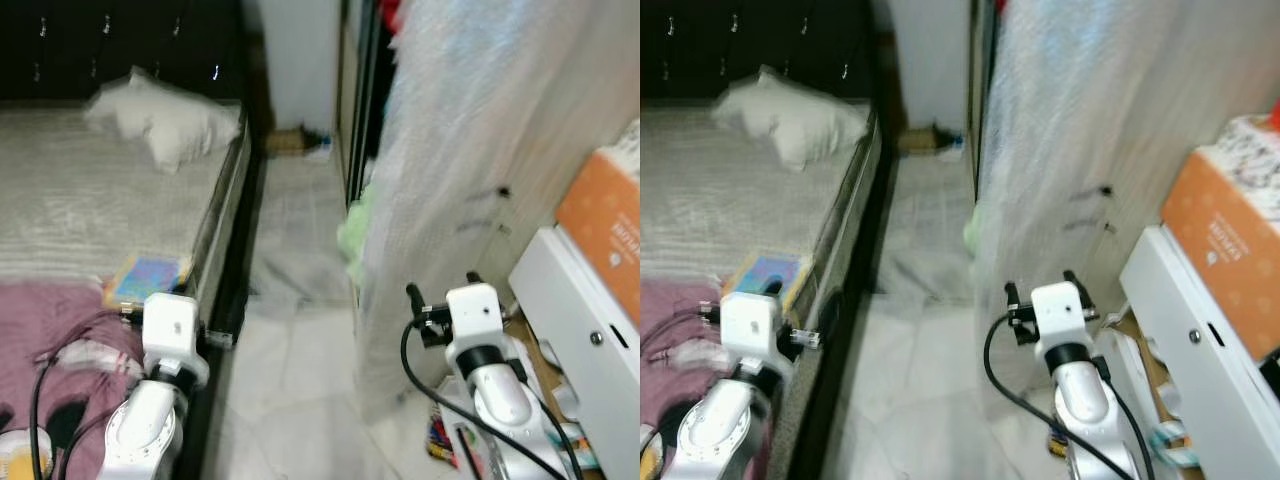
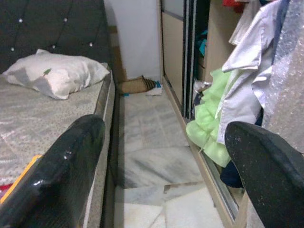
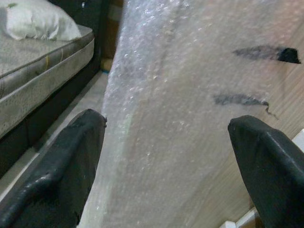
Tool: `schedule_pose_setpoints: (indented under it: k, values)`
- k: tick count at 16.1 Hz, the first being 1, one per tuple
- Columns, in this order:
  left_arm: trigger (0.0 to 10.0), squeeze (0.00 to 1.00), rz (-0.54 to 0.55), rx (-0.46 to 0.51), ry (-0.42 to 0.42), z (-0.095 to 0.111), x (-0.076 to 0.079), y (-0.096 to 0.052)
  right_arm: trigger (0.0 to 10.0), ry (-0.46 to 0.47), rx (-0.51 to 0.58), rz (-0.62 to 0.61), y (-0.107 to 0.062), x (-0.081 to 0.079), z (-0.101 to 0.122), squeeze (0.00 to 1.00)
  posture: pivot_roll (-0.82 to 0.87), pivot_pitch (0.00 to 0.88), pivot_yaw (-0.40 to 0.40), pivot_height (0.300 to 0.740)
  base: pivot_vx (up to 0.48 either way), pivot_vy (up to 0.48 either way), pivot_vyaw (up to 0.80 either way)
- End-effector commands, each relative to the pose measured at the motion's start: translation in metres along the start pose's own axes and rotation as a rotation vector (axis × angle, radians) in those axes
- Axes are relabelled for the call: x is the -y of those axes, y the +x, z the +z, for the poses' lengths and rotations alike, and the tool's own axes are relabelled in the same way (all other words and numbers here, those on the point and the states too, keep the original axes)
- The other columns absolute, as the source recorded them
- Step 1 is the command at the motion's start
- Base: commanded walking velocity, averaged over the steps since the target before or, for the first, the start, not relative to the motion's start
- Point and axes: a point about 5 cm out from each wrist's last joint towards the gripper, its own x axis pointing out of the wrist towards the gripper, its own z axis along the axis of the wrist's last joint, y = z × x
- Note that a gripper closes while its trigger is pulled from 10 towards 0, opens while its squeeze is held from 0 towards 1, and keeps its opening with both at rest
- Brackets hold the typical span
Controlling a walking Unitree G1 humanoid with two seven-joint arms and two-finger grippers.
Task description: Clean up the room
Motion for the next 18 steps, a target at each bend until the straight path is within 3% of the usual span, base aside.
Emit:
schedule_pose_setpoints:
  k: [1,6,9,12,18]
  values:
    - [10.0,0.0,-0.004,-0.002,0.007,0.0,-0.002,0.0,10.0,0.006,0.01,0.009,0.001,-0.002,0.002,0.0,-0.04,0.061,-0.024,0.74,0.0,0.0,0.0]
    - [10.0,0.0,-0.012,-0.003,0.008,0.0,-0.002,0.0,10.0,-0.005,0.02,0.026,0.001,-0.004,0.003,0.0,-0.04,0.061,-0.022,0.74,0.0,0.0,0.0]
    - [10.0,0.0,-0.017,-0.002,0.008,0.0,0.0,0.0,10.0,-0.01,0.034,0.042,0.0,-0.005,0.006,0.0,-0.04,0.064,-0.021,0.74,0.0,0.0,0.8]
    - [10.0,0.0,-0.013,0.005,0.015,0.002,-0.002,0.002,10.0,-0.022,0.094,0.158,0.003,-0.018,0.016,0.0,-0.04,0.065,-0.021,0.74,0.0,0.0,0.8]
    - [10.0,0.0,0.001,0.024,0.016,0.003,-0.003,0.003,10.0,-0.007,0.108,0.168,0.012,-0.017,0.021,0.0,-0.04,0.056,-0.022,0.74,0.0,0.0,0.8]
